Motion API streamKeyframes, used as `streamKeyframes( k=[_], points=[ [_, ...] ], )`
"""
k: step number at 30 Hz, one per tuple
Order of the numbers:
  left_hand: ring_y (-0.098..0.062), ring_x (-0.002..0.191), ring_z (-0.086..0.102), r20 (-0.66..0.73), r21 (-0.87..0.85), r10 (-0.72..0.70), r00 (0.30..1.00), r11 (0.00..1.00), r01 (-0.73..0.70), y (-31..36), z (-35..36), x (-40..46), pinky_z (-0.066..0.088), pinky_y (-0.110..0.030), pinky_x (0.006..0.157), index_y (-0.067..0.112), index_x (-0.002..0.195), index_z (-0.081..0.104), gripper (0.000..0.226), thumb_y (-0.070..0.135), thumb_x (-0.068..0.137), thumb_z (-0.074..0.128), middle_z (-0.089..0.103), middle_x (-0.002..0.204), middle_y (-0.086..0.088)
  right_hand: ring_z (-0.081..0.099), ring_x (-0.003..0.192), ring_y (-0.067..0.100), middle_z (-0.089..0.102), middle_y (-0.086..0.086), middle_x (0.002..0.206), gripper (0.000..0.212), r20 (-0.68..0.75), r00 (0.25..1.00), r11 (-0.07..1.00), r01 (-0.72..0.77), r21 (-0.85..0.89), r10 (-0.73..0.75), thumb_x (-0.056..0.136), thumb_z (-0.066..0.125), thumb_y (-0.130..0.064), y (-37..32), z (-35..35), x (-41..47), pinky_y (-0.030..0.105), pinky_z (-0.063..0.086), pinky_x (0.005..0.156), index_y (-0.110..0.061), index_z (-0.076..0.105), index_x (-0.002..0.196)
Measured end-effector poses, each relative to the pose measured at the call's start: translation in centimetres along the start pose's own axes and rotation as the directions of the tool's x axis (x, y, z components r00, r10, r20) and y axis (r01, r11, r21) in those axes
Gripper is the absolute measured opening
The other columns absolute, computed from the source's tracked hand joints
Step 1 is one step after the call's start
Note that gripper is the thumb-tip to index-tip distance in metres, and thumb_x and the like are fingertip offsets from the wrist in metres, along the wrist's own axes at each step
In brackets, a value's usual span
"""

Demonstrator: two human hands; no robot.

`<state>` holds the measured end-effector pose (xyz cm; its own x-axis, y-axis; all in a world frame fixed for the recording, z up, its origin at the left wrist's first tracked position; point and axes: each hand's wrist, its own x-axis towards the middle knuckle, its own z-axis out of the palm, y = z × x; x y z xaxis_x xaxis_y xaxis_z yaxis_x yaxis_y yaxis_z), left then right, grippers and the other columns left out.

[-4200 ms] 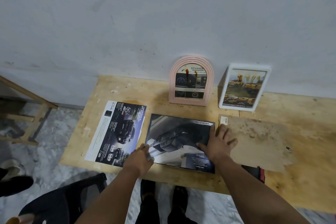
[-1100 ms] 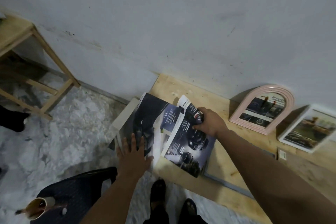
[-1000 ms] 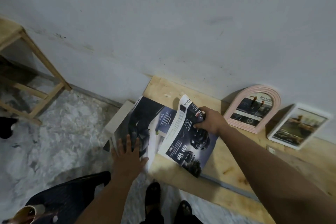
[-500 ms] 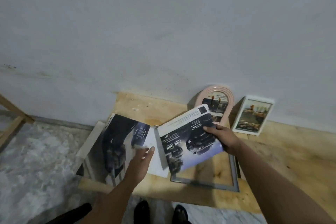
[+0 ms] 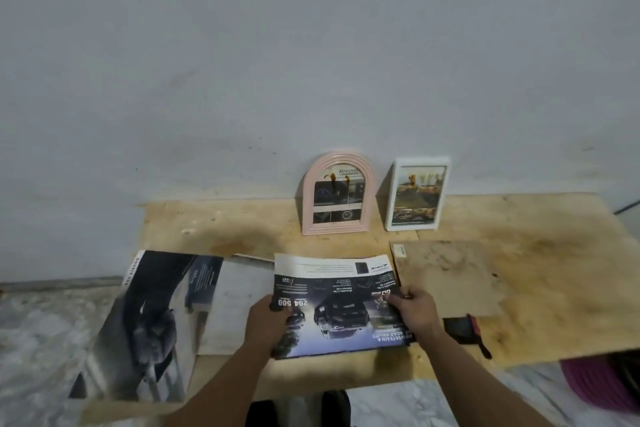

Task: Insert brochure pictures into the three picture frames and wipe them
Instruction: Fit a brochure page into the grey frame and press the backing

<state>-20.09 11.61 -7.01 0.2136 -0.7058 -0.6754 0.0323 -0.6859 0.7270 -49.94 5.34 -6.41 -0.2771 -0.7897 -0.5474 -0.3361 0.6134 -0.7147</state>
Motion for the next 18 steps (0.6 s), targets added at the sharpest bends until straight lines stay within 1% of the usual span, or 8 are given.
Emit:
streamKeyframes(
  k=[2, 3, 4, 6, 8, 10, 15, 18],
  points=[
    [-0.026, 0.054, 0.054, 0.012, 0.045, -0.037, 0.999, 0.998, 0.036, -0.5, 0.7, 0.5, 0.048, -0.037, 0.052, -0.005, 0.079, 0.057, 0.011, -0.005, 0.089, 0.062, 0.065, 0.070, -0.022, 0.075, 0.076, 0.029, 0.078, 0.007, 0.079, 0.016, 0.007, 1.000, 0.996, -0.020, -0.092, 0.021, 0.080, 0.086, -0.015, 1.0, -0.3, 0.9, 0.048, 0.060, 0.080, -0.008, 0.072, 0.085],
    [-0.027, 0.056, 0.060, -0.022, 0.073, -0.051, 0.998, 0.996, 0.052, -1.1, 0.9, 1.1, 0.054, -0.038, 0.057, -0.003, 0.084, 0.061, 0.007, -0.001, 0.089, 0.065, 0.069, 0.074, -0.018, 0.075, 0.075, 0.027, 0.078, 0.003, 0.079, 0.015, 0.012, 1.000, 0.992, -0.025, -0.126, 0.027, 0.080, 0.086, -0.018, 1.6, -0.3, 1.4, 0.048, 0.060, 0.080, -0.012, 0.072, 0.085],
    [-0.027, 0.066, 0.069, -0.071, 0.138, -0.046, 0.996, 0.989, 0.055, -1.9, 1.1, 1.8, 0.061, -0.043, 0.068, 0.003, 0.093, 0.065, 0.008, 0.004, 0.087, 0.070, 0.074, 0.082, -0.012, 0.074, 0.074, 0.024, 0.078, 0.001, 0.079, 0.014, 0.013, 1.000, 0.989, -0.022, -0.144, 0.024, 0.081, 0.085, -0.019, 2.1, -0.3, 1.8, 0.047, 0.060, 0.080, -0.015, 0.072, 0.086],
    [-0.025, 0.084, 0.074, -0.133, 0.229, -0.018, 0.991, 0.972, 0.048, -3.0, 1.5, 2.8, 0.061, -0.049, 0.086, 0.012, 0.116, 0.066, 0.034, 0.009, 0.084, 0.076, 0.077, 0.098, -0.007, 0.074, 0.074, 0.021, 0.078, -0.001, 0.081, 0.012, 0.014, 1.000, 0.985, -0.005, -0.173, 0.007, 0.084, 0.082, -0.020, 2.7, -0.3, 2.5, 0.045, 0.060, 0.081, -0.016, 0.073, 0.090],
    [-0.025, 0.091, 0.073, -0.158, 0.259, 0.009, 0.987, 0.965, 0.033, -3.1, 2.0, 2.6, 0.060, -0.046, 0.089, 0.014, 0.127, 0.061, 0.045, 0.009, 0.085, 0.075, 0.076, 0.106, -0.009, 0.073, 0.075, 0.019, 0.078, 0.000, 0.085, 0.011, 0.028, 1.000, 0.982, 0.009, -0.189, -0.004, 0.087, 0.079, -0.020, 2.8, -0.4, 3.1, 0.044, 0.060, 0.082, -0.016, 0.073, 0.095],
    [-0.027, 0.095, 0.071, -0.188, 0.287, 0.050, 0.981, 0.958, 0.006, -2.5, 2.6, 1.8, 0.058, -0.042, 0.088, 0.015, 0.131, 0.058, 0.045, 0.010, 0.089, 0.073, 0.075, 0.111, -0.011, 0.073, 0.077, 0.018, 0.078, 0.000, 0.089, 0.017, 0.063, 0.998, 0.980, 0.026, -0.199, -0.014, 0.088, 0.078, -0.024, 3.2, -0.5, 3.6, 0.044, 0.060, 0.081, -0.015, 0.073, 0.103],
    [-0.033, 0.113, 0.066, -0.251, 0.264, 0.102, 0.963, 0.964, -0.034, -1.5, 3.6, 0.5, 0.051, -0.045, 0.098, 0.017, 0.145, 0.051, 0.053, 0.012, 0.095, 0.068, 0.070, 0.126, -0.012, 0.072, 0.092, 0.015, 0.077, -0.005, 0.110, 0.041, 0.149, 0.982, 0.941, 0.158, -0.298, -0.118, 0.087, 0.079, -0.030, 3.1, -0.9, 3.5, 0.032, 0.056, 0.082, -0.023, 0.067, 0.126],
    [-0.032, 0.118, 0.062, -0.275, 0.282, 0.155, 0.949, 0.956, -0.075, -0.6, 4.1, -0.1, 0.049, -0.045, 0.101, 0.017, 0.145, 0.053, 0.054, 0.008, 0.093, 0.068, 0.065, 0.125, -0.003, 0.069, 0.101, 0.019, 0.073, -0.007, 0.119, 0.050, 0.213, 0.957, 0.876, 0.271, -0.398, -0.199, 0.086, 0.075, -0.027, 2.4, -1.3, 3.1, 0.030, 0.053, 0.083, -0.030, 0.060, 0.134]
  ],
)
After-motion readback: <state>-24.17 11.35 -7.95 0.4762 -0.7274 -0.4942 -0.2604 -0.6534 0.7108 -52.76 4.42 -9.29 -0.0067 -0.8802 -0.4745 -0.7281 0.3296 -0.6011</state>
